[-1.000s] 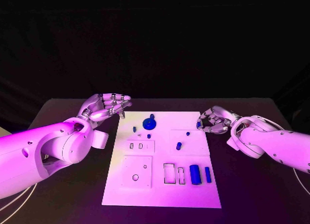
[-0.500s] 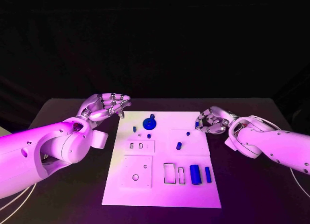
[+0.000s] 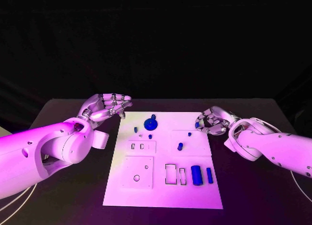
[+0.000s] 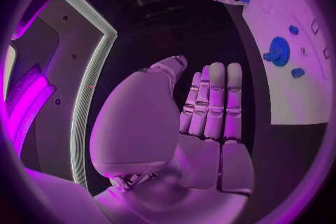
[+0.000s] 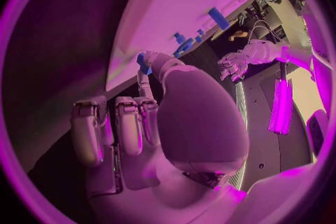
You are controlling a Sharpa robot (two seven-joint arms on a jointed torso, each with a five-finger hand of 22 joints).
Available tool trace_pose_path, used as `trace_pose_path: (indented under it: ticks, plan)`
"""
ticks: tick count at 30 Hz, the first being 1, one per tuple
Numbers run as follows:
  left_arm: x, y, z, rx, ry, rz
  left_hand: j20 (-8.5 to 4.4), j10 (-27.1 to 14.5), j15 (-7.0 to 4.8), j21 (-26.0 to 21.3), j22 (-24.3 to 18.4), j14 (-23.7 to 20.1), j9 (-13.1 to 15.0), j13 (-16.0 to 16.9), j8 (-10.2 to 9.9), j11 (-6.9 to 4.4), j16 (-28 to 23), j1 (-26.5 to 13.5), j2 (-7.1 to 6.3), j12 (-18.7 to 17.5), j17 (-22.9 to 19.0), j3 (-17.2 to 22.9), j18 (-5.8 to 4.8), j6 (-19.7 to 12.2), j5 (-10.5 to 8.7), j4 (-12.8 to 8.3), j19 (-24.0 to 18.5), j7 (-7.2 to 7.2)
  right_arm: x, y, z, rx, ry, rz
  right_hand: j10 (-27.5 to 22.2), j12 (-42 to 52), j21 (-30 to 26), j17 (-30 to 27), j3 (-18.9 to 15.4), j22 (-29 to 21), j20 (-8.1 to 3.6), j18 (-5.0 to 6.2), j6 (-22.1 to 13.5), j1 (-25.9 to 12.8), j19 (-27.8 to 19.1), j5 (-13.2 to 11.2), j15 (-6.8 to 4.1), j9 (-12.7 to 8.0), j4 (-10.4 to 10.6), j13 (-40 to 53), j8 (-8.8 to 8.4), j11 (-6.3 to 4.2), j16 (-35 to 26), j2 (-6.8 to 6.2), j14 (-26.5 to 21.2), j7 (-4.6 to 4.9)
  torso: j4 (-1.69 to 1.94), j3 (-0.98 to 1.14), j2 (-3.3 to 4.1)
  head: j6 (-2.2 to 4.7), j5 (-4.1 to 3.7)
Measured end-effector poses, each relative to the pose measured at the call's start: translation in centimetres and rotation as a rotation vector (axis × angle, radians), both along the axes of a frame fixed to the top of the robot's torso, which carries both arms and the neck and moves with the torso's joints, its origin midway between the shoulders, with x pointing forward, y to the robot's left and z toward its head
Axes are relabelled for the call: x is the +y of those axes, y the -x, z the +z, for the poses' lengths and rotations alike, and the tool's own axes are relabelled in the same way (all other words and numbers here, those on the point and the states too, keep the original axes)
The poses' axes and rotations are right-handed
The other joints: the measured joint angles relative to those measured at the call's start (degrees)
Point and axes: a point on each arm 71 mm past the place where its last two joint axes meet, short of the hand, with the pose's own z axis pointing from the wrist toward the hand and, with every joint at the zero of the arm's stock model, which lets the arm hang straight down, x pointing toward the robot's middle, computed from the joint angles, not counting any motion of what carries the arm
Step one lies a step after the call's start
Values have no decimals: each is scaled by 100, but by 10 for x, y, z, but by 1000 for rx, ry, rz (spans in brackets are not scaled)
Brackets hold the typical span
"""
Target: Assemble the parts on the task board
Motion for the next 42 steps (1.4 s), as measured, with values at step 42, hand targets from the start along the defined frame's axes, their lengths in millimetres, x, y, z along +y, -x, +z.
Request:
trace_pose_path:
  ticks: [42]
  plan:
    - [-7, -6, -7, 32, -17, -17, 11, -21, -20, 23, 18, -21, 10, 9, 0, -21, -1, 35, 36, 21, -21, 63, -1, -21, 0, -63, -29, -21, 196, 66, -6, 51, -22, 163, -20, 0, 0, -3, 139, -3, 2, 0, -22, -312, -1, -101, 2, -7, 13, 0, 0, -19, 0, 124, 0, 13, -12, -77, -118, -287, 322]
